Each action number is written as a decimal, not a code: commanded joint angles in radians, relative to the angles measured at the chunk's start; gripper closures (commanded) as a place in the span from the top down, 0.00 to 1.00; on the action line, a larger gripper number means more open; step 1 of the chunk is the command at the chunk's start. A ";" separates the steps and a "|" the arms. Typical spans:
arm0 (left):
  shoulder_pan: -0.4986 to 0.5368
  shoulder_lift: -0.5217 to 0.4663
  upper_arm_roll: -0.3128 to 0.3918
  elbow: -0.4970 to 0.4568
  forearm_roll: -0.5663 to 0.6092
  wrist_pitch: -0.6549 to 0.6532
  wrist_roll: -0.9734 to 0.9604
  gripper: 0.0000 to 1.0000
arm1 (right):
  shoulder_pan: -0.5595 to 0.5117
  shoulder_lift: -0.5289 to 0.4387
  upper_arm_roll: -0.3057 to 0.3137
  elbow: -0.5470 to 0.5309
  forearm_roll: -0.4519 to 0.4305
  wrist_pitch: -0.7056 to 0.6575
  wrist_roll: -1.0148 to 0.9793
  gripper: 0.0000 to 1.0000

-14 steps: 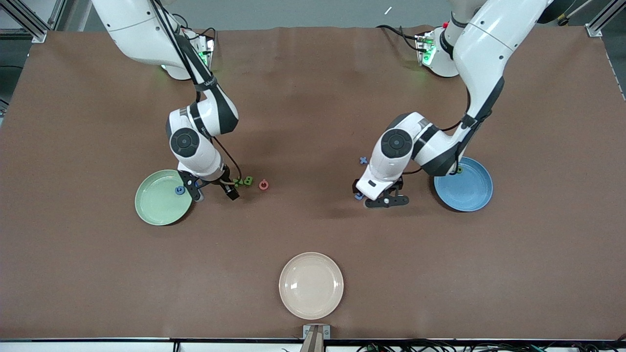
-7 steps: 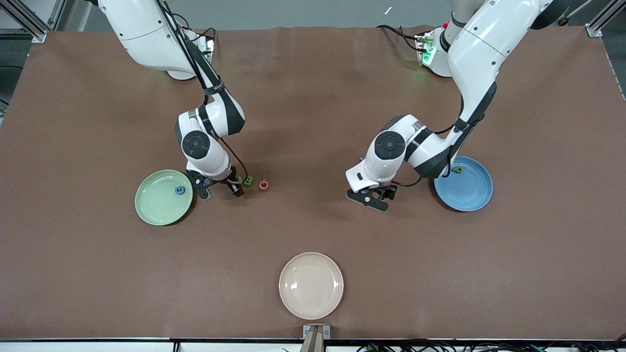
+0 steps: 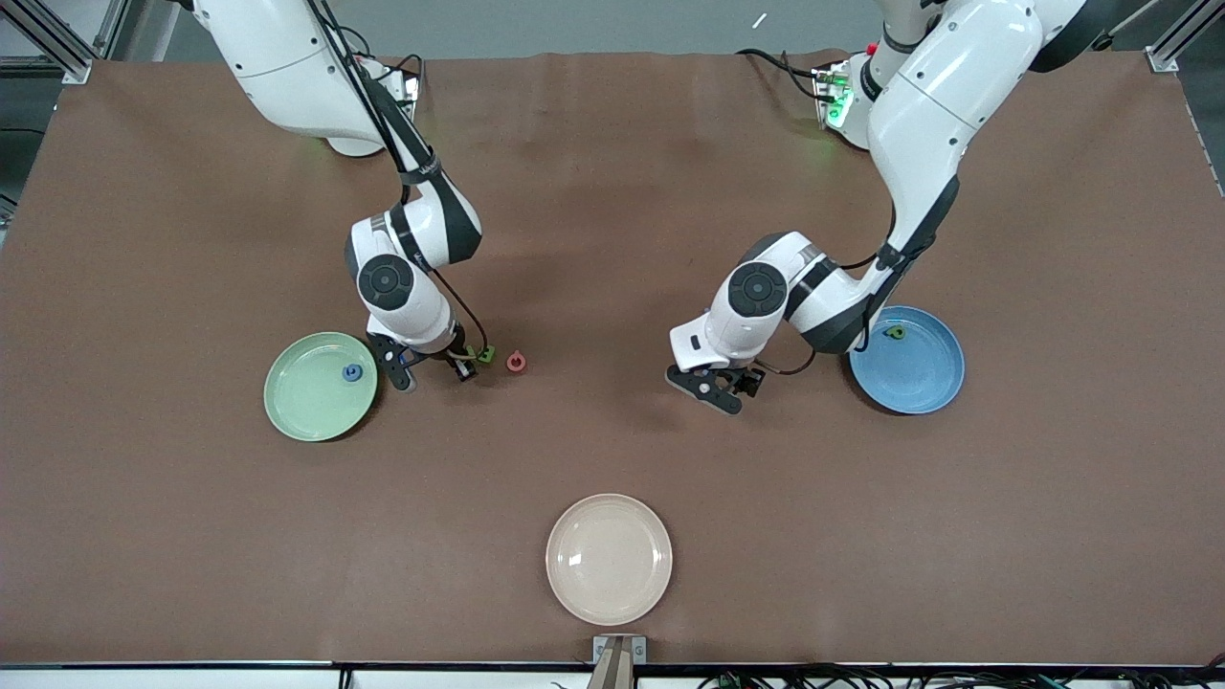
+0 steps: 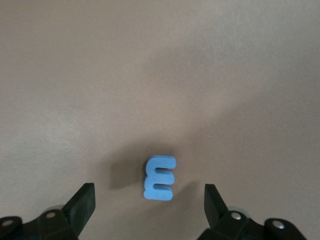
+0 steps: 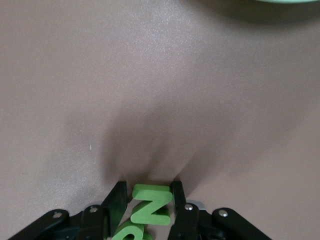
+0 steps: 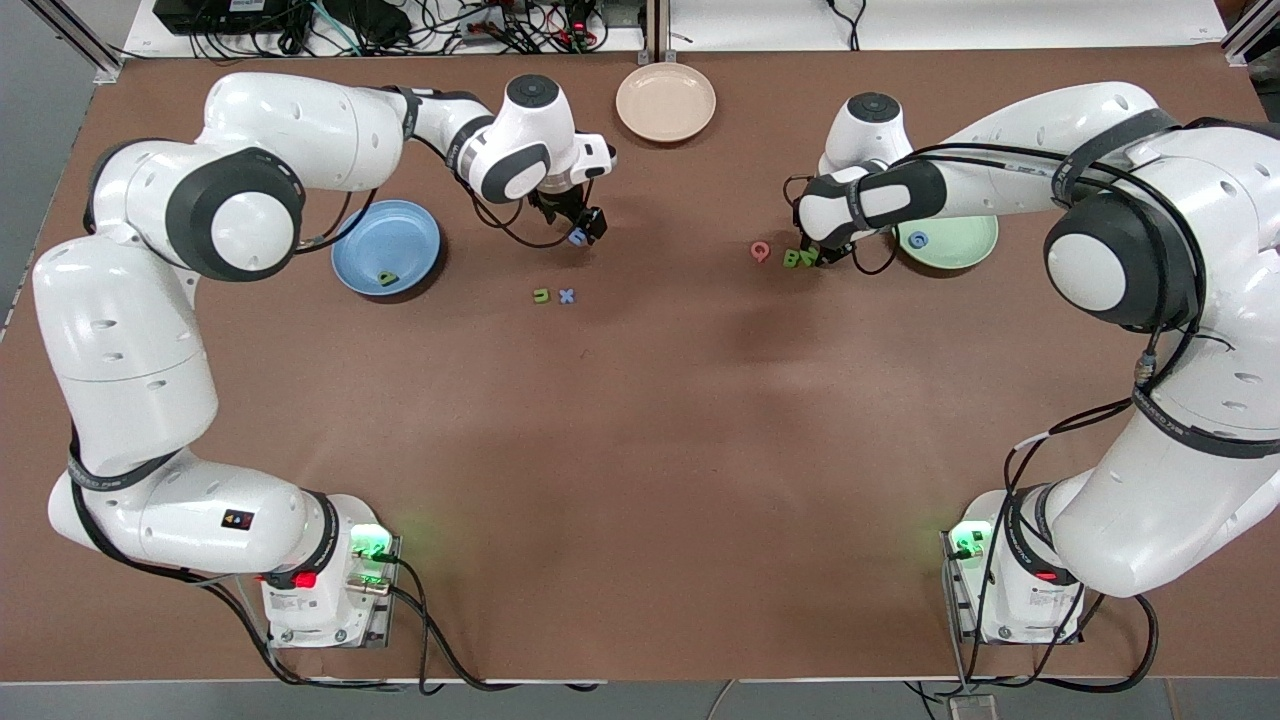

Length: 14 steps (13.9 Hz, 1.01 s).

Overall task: Sort upper and lower case letters into plates
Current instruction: 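Grasp the blue m with the left gripper while the right gripper places N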

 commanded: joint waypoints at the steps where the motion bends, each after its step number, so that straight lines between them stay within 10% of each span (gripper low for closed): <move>1: -0.003 0.013 -0.002 0.012 0.018 0.005 0.009 0.86 | 0.013 -0.003 -0.006 -0.016 0.004 -0.010 0.014 0.21; 3: -0.014 0.016 0.000 0.009 0.018 0.004 0.006 0.76 | 0.007 -0.008 -0.006 -0.016 0.004 -0.016 0.008 0.02; 14: -0.015 0.030 0.000 0.020 0.020 0.005 0.006 0.54 | -0.304 -0.212 -0.012 -0.026 0.002 -0.274 -0.559 0.01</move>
